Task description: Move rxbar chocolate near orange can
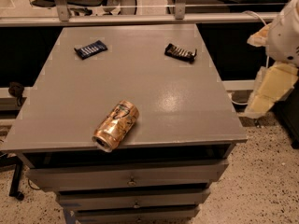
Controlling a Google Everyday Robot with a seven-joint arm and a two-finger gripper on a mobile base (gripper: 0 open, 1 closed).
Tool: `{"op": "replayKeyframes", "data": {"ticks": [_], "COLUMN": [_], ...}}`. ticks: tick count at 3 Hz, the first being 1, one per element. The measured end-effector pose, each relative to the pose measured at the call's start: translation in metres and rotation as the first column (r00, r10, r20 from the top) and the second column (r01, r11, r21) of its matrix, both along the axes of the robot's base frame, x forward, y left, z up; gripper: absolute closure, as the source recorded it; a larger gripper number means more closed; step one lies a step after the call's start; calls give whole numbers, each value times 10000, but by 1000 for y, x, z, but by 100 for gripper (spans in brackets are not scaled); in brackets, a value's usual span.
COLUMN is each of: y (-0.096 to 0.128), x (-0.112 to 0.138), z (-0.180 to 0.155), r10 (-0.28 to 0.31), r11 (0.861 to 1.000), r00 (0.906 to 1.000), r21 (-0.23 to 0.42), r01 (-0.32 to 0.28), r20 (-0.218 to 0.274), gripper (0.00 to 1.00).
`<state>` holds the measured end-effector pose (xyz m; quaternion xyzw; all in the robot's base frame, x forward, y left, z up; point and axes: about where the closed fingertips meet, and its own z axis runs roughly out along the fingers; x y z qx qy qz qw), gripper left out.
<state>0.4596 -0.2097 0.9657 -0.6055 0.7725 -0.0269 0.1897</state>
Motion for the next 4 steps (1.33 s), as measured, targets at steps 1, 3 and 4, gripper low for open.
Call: {"op": "replayKeyframes", "data": {"ticks": [1,3,4], "y": [11,29,36], "x": [48,159,210], "z": [-17,-40,-53], "r10": [69,-544,-1054], "r11": [9947,9336,8823], "r00": [9989,9929,9889], "r21": [1018,3582,4686], "r01": [-116,129,445], "r20": [463,1062,1046], "gripper": [0,0,0]}}
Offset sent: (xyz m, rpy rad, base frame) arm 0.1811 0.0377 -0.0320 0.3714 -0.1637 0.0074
